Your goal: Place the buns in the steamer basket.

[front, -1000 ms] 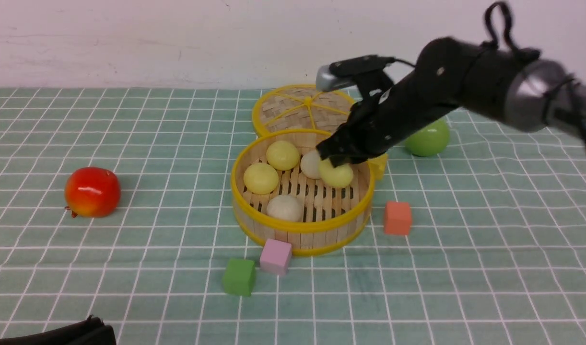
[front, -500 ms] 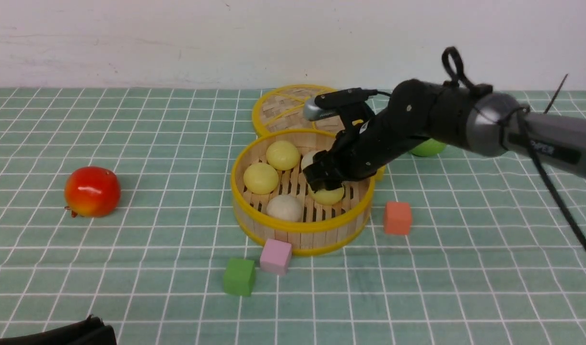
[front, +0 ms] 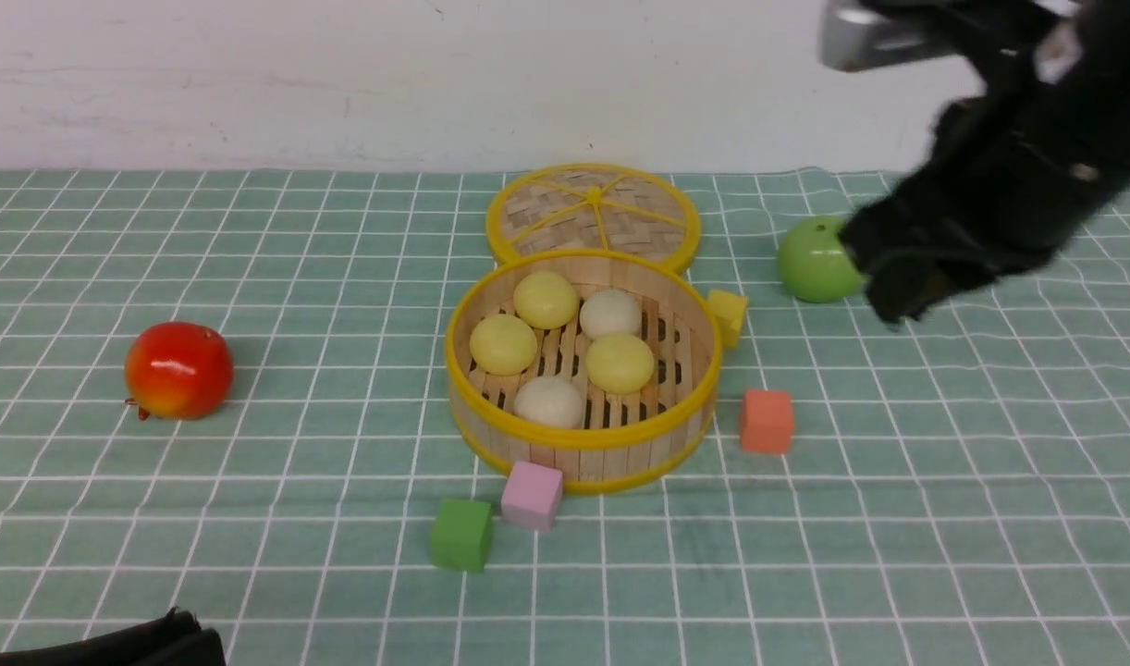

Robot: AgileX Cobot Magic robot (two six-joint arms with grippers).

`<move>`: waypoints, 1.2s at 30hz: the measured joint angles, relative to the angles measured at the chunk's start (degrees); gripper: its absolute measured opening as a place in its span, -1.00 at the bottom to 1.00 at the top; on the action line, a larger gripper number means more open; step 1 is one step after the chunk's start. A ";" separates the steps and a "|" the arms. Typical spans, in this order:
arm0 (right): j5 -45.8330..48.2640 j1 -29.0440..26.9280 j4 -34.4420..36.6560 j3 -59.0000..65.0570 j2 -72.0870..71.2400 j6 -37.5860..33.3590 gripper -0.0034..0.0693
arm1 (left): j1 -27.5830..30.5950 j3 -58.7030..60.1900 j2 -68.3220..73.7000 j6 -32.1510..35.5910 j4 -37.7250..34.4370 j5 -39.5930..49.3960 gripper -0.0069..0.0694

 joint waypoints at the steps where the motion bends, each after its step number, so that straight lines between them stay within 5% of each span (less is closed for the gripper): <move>1: 0.12 0.00 -0.02 1.37 -1.36 0.21 -0.78 | 0.00 0.00 0.00 0.00 0.00 0.00 -0.50; 5: 0.58 0.00 0.08 8.54 -9.47 0.63 -0.93 | 0.00 0.00 0.00 0.00 -0.01 0.00 -0.49; 22: -0.78 -3.17 -2.72 15.91 -25.53 -2.06 -0.94 | 0.00 0.00 0.00 0.00 -0.07 0.01 -0.46; 29: -34.17 -15.06 -5.82 57.14 -60.87 -2.56 -0.93 | 0.00 0.00 0.00 0.00 -0.07 0.37 -0.43; 36: -47.93 -18.32 -11.63 87.30 -82.29 -1.79 -0.93 | 0.00 0.00 0.00 0.00 -0.07 0.48 -0.42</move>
